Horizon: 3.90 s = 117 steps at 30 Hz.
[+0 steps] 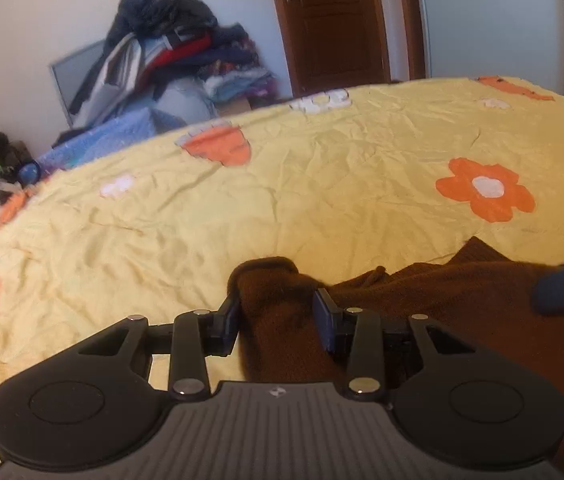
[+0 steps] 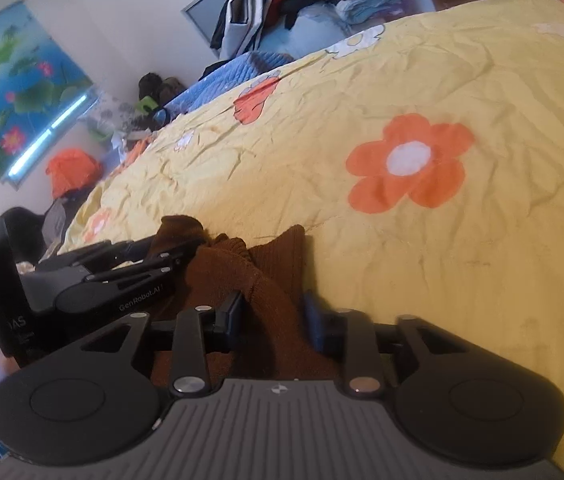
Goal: Fold small clothes
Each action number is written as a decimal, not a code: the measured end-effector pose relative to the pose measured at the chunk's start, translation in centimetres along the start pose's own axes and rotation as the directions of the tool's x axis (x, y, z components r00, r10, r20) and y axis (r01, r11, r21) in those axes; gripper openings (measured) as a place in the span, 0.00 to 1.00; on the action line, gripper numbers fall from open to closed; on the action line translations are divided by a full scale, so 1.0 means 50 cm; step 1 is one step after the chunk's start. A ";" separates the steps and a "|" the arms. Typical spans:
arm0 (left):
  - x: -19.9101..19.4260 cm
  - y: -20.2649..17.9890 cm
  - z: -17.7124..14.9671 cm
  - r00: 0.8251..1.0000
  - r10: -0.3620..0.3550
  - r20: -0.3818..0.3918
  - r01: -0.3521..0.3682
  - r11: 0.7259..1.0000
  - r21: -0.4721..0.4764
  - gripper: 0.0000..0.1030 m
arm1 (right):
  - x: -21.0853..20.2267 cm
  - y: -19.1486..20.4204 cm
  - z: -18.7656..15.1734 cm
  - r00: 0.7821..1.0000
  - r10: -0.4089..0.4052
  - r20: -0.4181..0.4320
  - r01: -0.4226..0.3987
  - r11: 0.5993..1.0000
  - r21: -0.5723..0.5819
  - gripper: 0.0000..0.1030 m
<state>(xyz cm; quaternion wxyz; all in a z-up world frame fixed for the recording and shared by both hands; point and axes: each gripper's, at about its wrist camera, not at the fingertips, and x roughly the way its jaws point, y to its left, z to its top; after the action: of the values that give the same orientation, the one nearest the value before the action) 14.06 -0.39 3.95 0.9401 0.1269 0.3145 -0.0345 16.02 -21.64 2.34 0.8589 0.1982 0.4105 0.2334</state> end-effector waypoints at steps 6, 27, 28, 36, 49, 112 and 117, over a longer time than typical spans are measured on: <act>-0.294 0.012 -0.155 0.954 -0.059 0.293 0.019 0.990 0.138 0.93 | -0.215 0.034 -0.091 0.988 0.094 0.118 -0.093 0.996 -0.018 0.88; -0.377 -0.060 -0.289 0.986 -0.159 0.040 0.148 0.966 0.211 0.64 | -0.279 0.026 -0.258 0.996 0.088 -0.029 -0.089 0.996 -0.017 0.78; -0.373 -0.063 -0.290 0.987 -0.155 0.041 0.143 0.967 0.210 0.61 | -0.276 0.026 -0.262 0.995 0.096 -0.033 -0.097 0.995 -0.013 0.73; -0.361 -0.021 -0.297 0.980 -0.197 0.000 0.197 0.980 0.024 0.09 | -0.290 0.037 -0.267 0.997 0.031 -0.066 -0.037 0.995 -0.089 0.17; -0.369 -0.044 -0.294 0.987 -0.158 -0.006 0.158 0.987 0.030 0.11 | -0.306 0.013 -0.166 0.994 0.089 0.056 -0.089 0.996 -0.010 0.59; -0.268 -0.060 -0.168 0.948 -0.319 -0.018 0.317 0.947 -0.054 0.31 | -0.047 0.076 -0.101 0.984 -0.176 0.000 0.166 0.925 -0.342 1.00; -0.275 -0.062 -0.171 0.947 -0.321 -0.008 0.320 0.946 -0.053 0.31 | -0.085 0.103 -0.108 0.974 -0.222 0.043 0.224 0.920 -0.322 0.88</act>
<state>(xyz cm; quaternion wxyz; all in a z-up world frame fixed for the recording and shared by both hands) -2.36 -1.36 4.92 0.9224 0.0502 0.3393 -0.1777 8.13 -19.06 4.53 0.9020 0.0069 0.3837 0.1979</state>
